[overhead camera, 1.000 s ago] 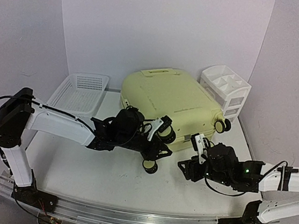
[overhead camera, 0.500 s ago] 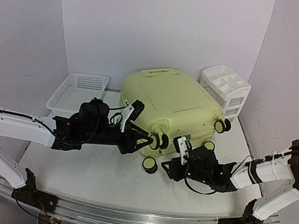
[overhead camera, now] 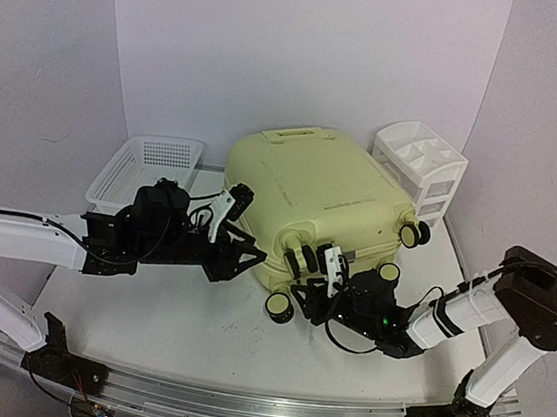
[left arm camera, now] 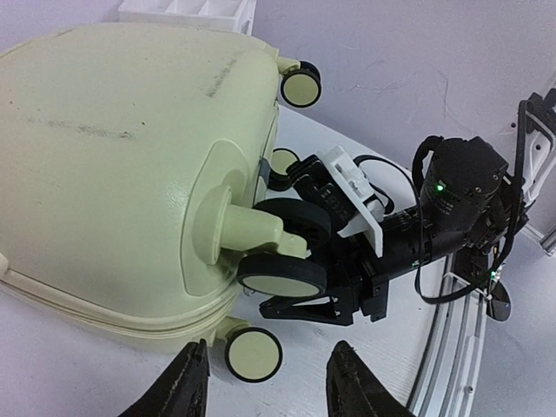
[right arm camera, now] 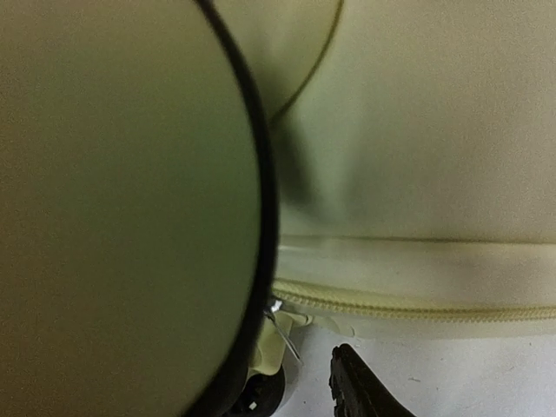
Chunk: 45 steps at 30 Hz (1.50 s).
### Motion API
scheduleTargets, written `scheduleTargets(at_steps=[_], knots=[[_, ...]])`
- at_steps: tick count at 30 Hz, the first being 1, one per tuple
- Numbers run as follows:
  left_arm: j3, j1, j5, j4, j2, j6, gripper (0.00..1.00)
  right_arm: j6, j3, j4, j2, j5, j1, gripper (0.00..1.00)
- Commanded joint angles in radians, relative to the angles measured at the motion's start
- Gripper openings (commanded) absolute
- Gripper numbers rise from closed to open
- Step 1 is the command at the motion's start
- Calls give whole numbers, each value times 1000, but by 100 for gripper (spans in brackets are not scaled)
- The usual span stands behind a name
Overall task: Open, take out, and arrange the luggage
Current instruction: Adjust the luggage at the center of the board.
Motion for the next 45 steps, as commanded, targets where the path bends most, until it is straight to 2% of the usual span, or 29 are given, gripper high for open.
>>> scheduleTargets(at_steps=[1,7,12,15,19,23,28,33,38,45], knots=[[17,14,-13,-30,-46,93,49,-34,7,216,14,7,-11,44],[61,14,36,-56,7,275,66,-34,-5,183,-31,36,-12,42],[121,-21,1,-56,88,321,82,-50,-44,154,-72,55,-13,43],[150,-56,-102,-53,141,314,90,-56,-50,126,-110,51,-14,43],[153,-79,-232,-17,177,221,97,-71,-51,60,-155,111,-16,43],[157,-89,-275,23,203,127,100,-88,-49,10,-202,131,-23,43],[188,-116,-307,34,240,106,100,-111,-18,-74,-233,136,-25,44],[165,-119,-329,40,217,53,99,-136,-36,-133,-280,219,-29,43],[136,-120,-306,48,198,-3,99,-148,5,-163,-292,102,-37,42],[143,-133,-323,60,222,-6,100,-143,93,-173,-218,-91,-37,39]])
